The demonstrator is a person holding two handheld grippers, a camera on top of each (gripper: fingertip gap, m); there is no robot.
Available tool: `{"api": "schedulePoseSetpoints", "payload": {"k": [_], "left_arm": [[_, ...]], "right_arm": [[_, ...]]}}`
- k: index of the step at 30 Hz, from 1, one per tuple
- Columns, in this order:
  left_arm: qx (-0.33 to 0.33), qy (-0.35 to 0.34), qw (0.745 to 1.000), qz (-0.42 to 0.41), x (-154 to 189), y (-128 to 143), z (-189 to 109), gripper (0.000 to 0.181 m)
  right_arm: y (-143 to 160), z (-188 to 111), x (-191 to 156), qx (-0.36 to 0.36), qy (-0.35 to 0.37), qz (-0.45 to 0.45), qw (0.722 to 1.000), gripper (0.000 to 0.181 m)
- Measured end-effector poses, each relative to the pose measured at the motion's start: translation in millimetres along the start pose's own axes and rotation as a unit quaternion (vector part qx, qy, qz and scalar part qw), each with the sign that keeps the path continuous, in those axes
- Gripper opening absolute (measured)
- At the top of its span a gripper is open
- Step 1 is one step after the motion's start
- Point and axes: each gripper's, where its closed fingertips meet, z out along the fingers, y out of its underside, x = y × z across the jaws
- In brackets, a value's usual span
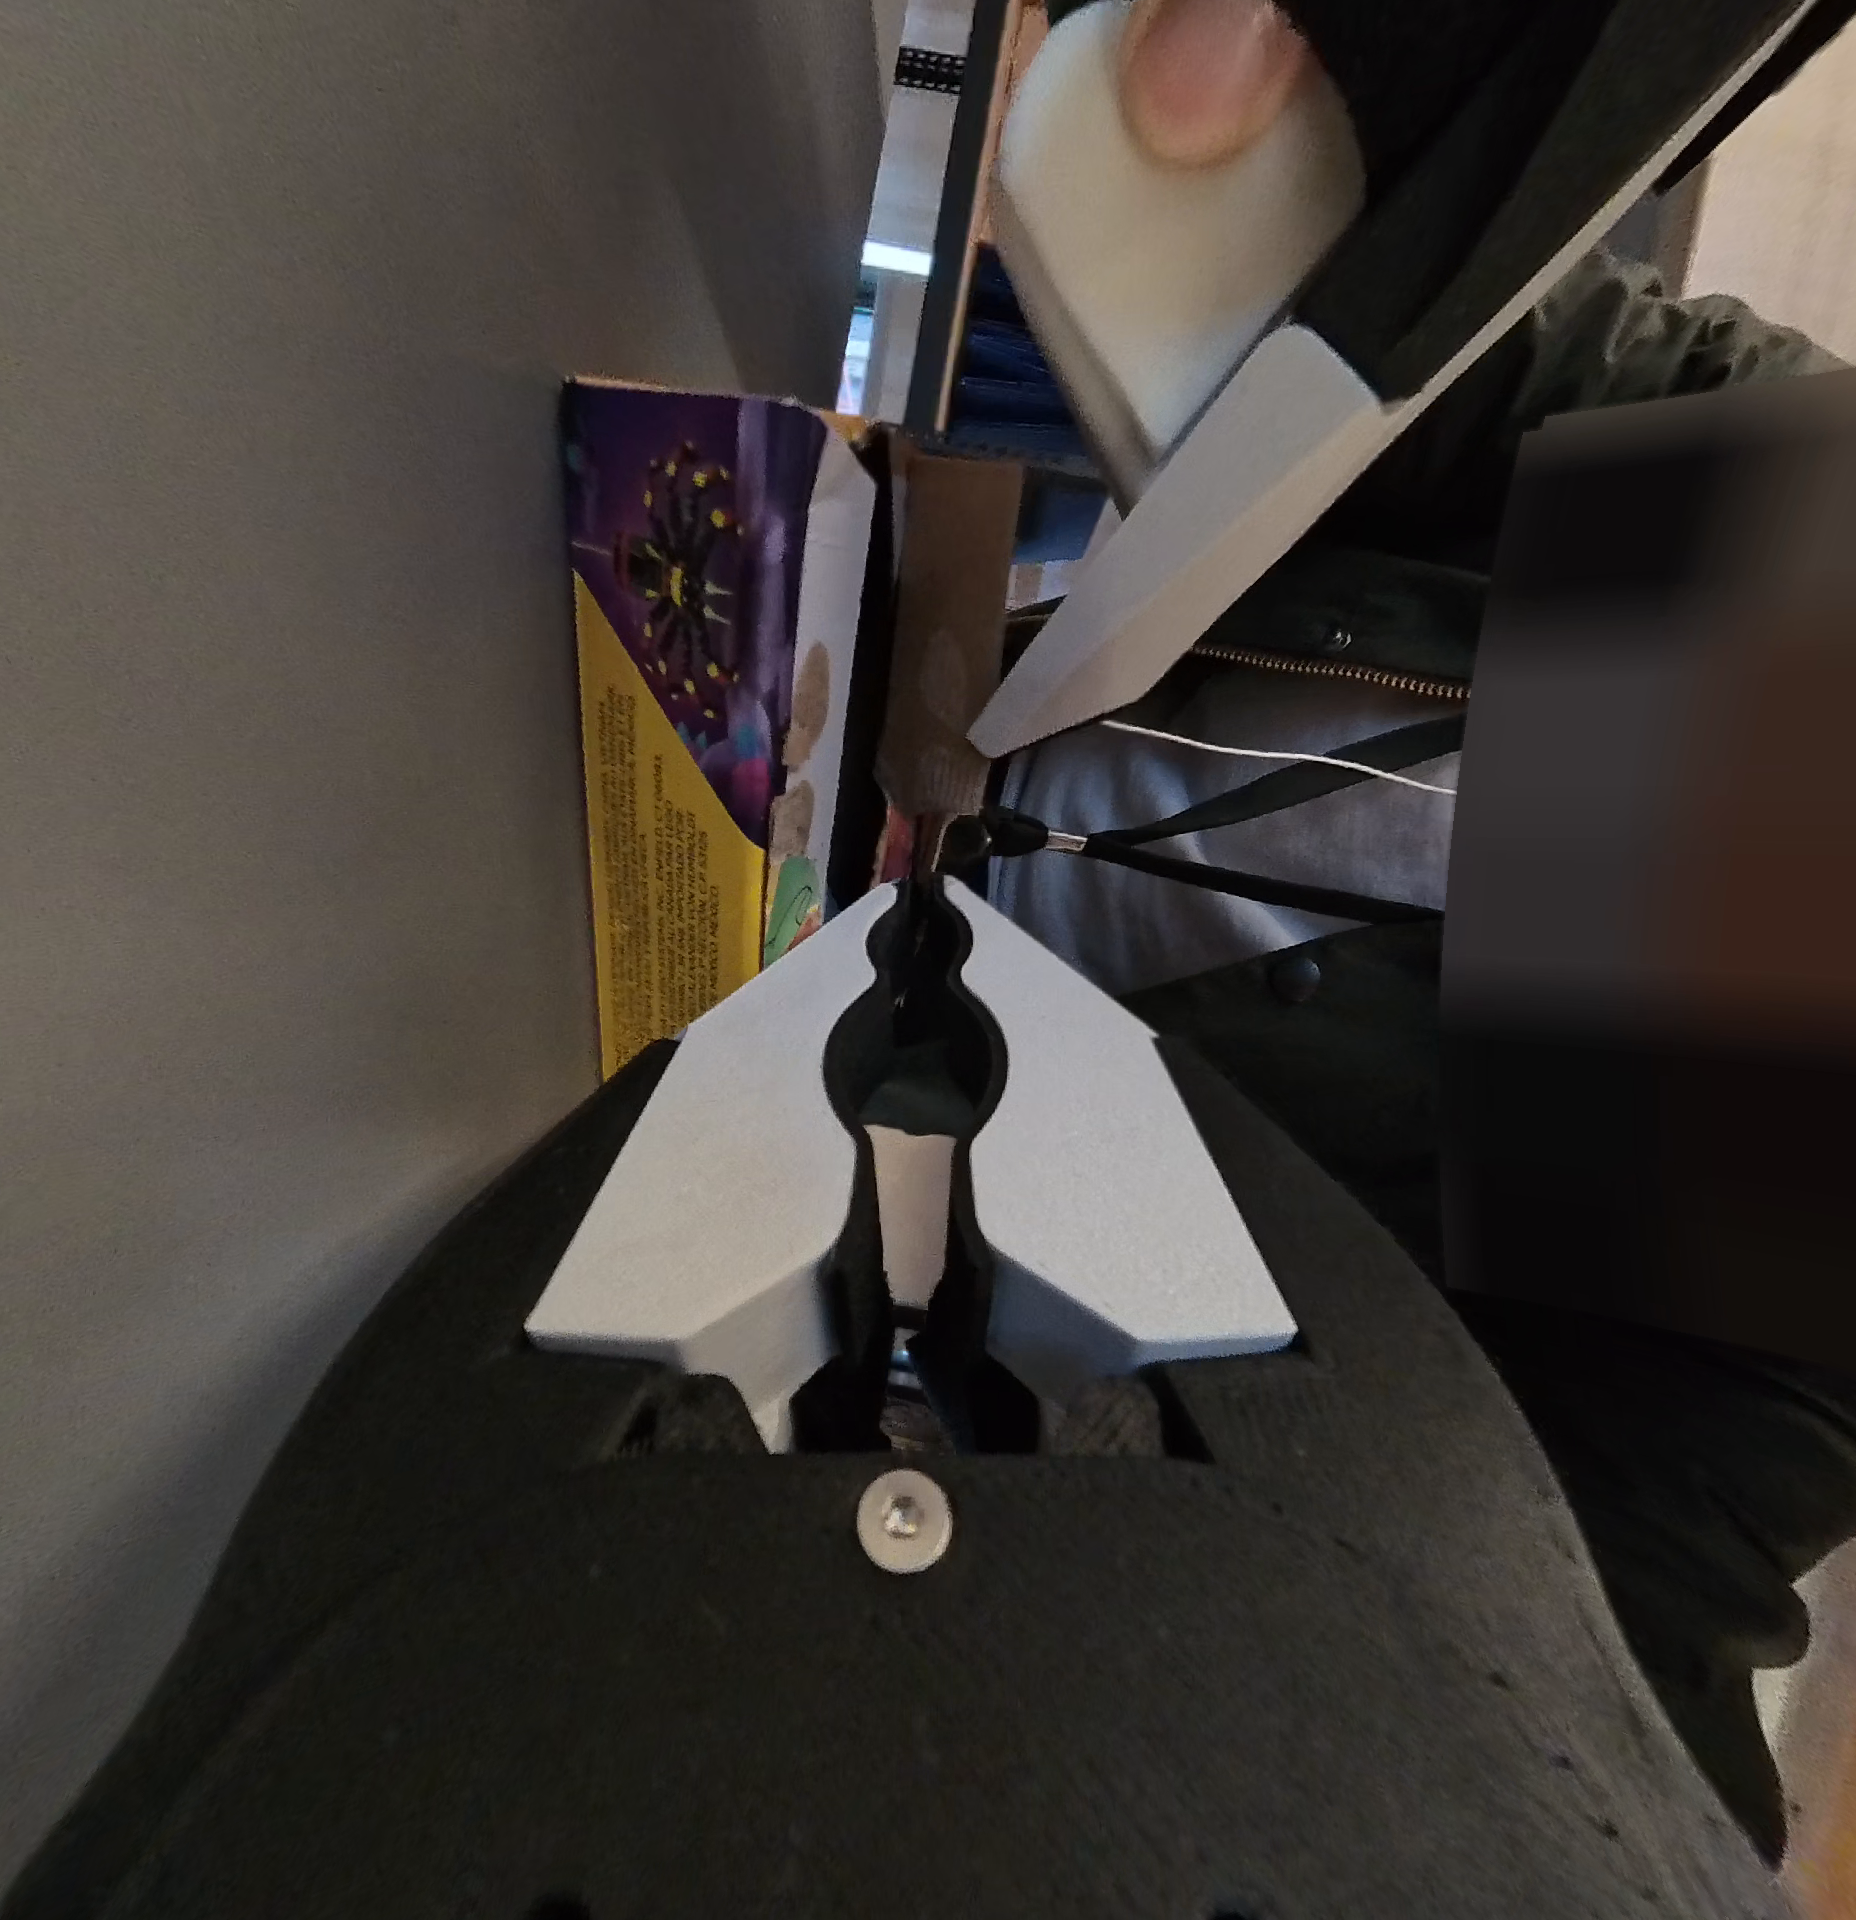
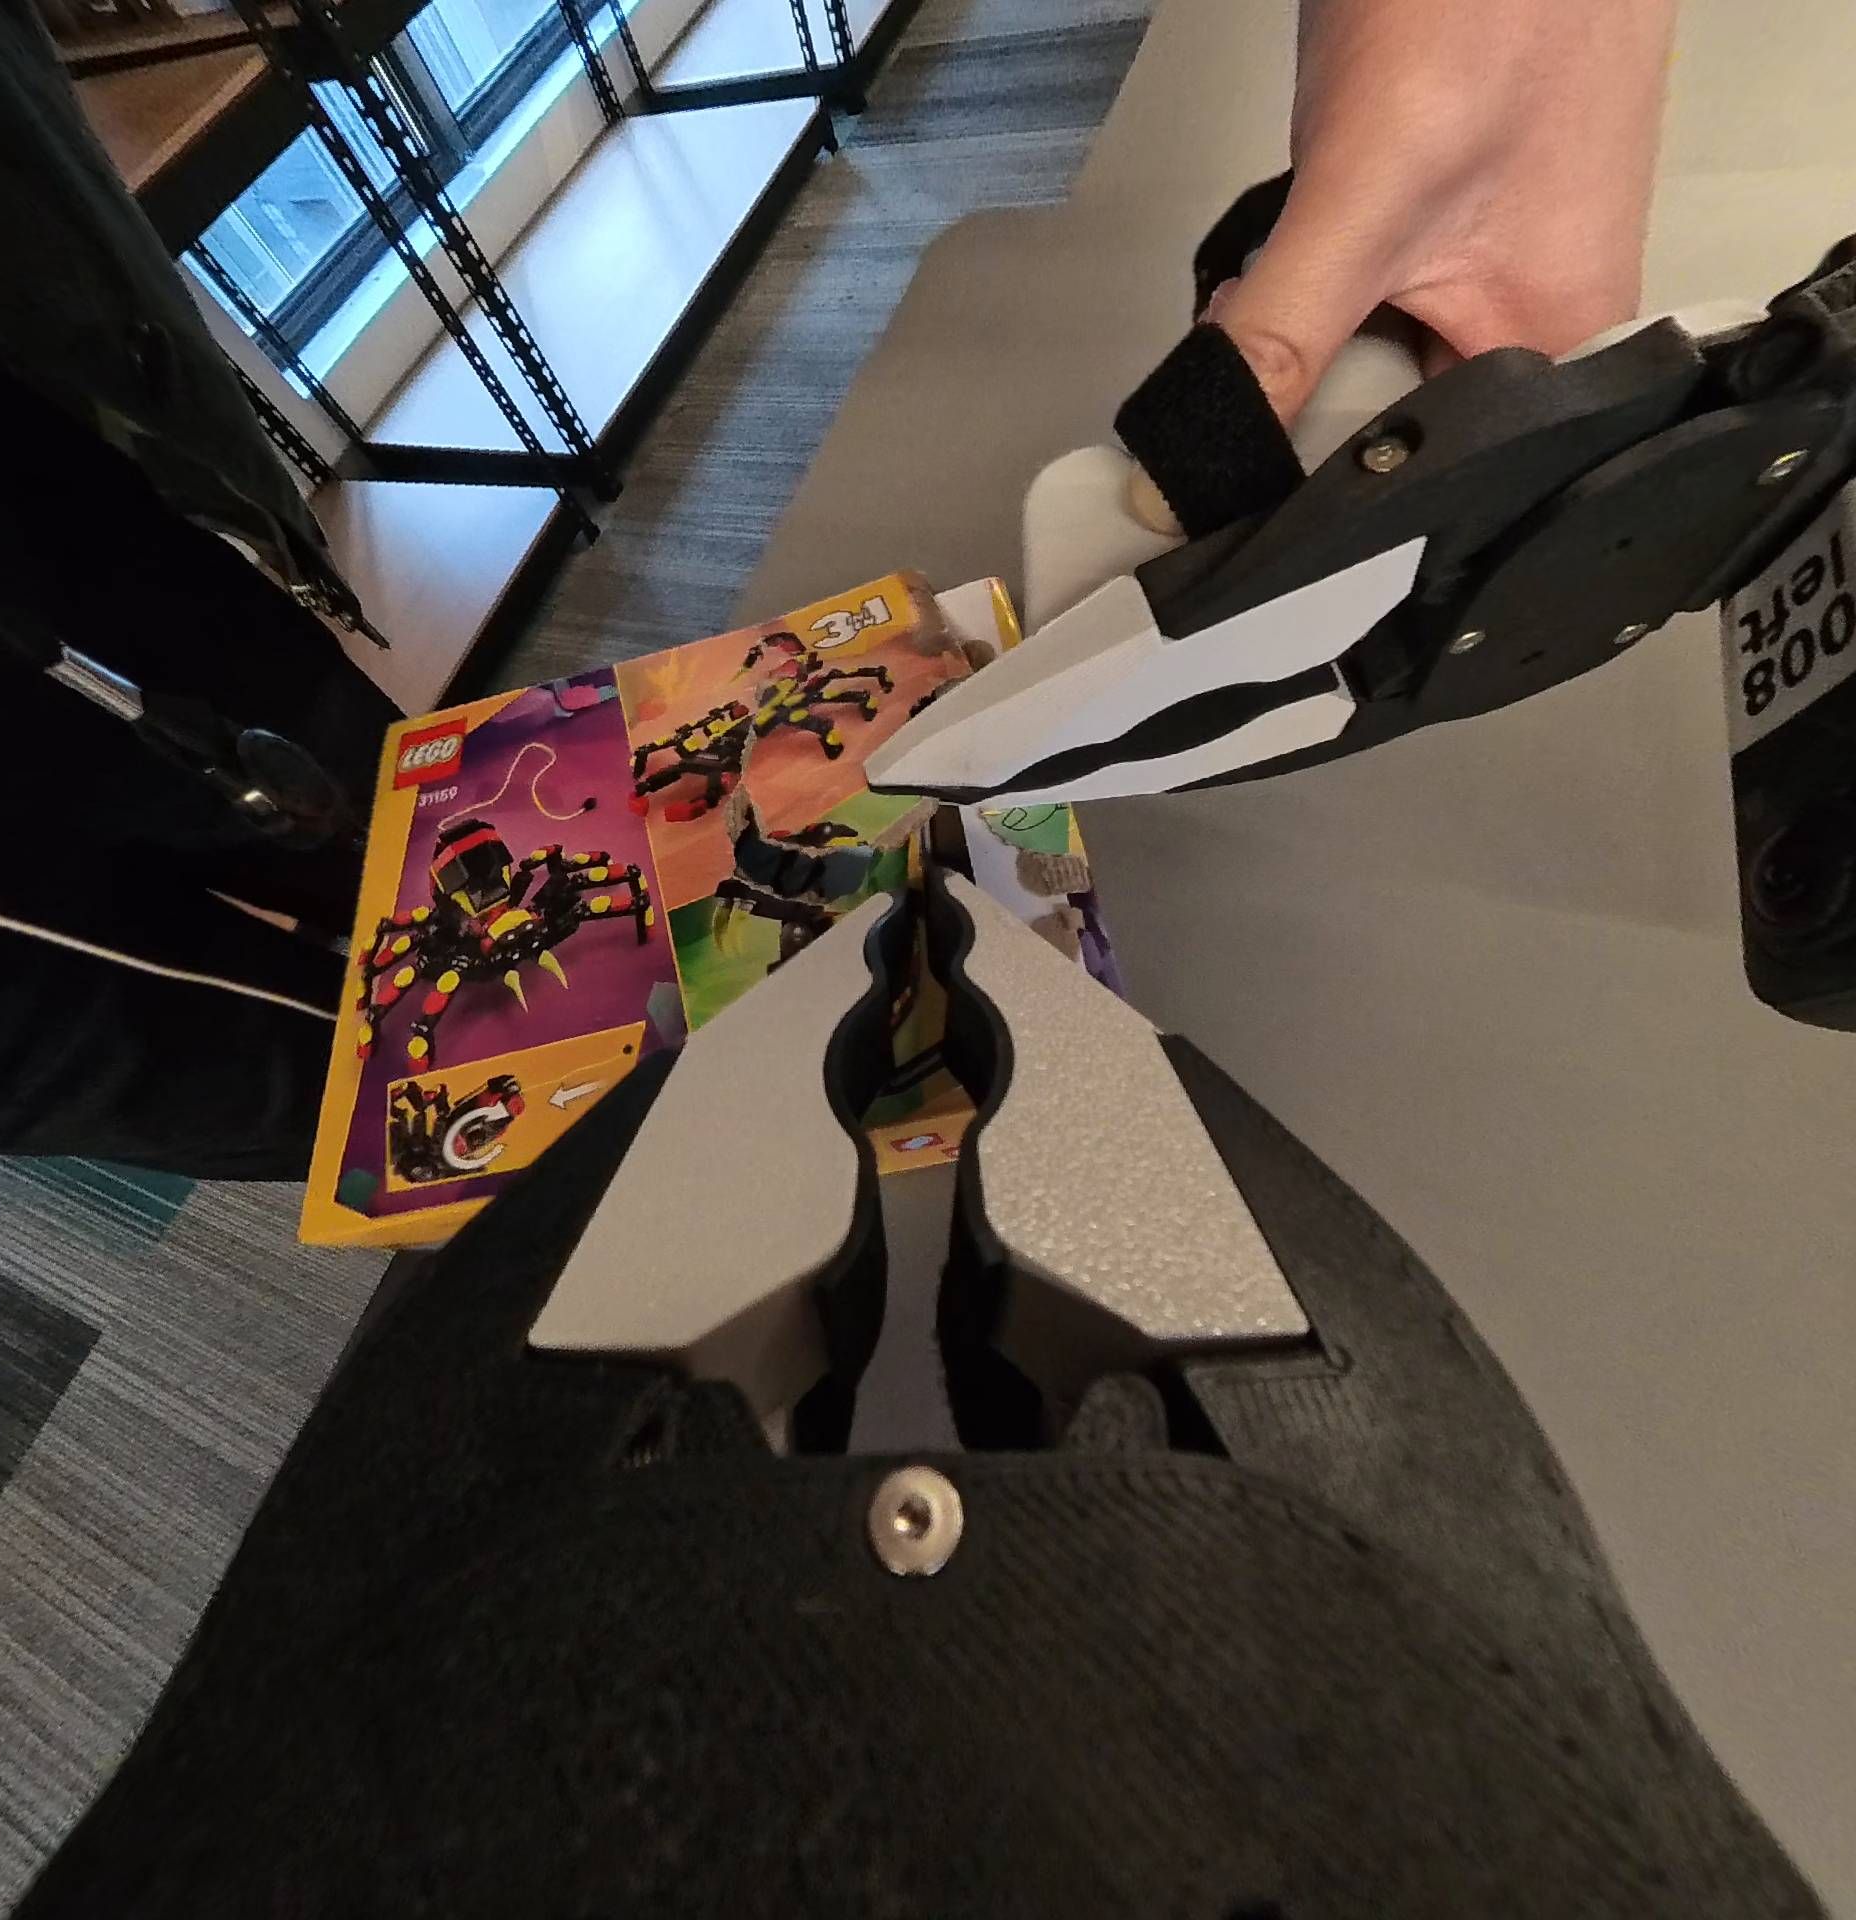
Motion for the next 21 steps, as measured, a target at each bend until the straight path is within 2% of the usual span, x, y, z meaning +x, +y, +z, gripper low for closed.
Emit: {"api": "schedulePoseSetpoints", "payload": {"k": [8,10,14,21], "left_arm": [[0.016,-0.026,0.999,0.019,0,-2,-6,0.000],[0.003,-0.033,0.999,0.029,1,2,-1,0.000],[-0.013,-0.031,0.999,-0.005,-3,1,4,0.000],[-0.020,-0.062,0.997,0.033,-6,-2,2,0.000]], "right_arm": [[-1,-4,-5,0.012,0.003,0.002,1.000,0.000],[-2,-2,-7,0.016,-0.002,0.006,1.000,0.000],[1,1,-9,0.006,-0.008,0.008,1.000,0.000],[1,-2,-8,0.026,-0.004,0.022,0.999,0.000]]}}
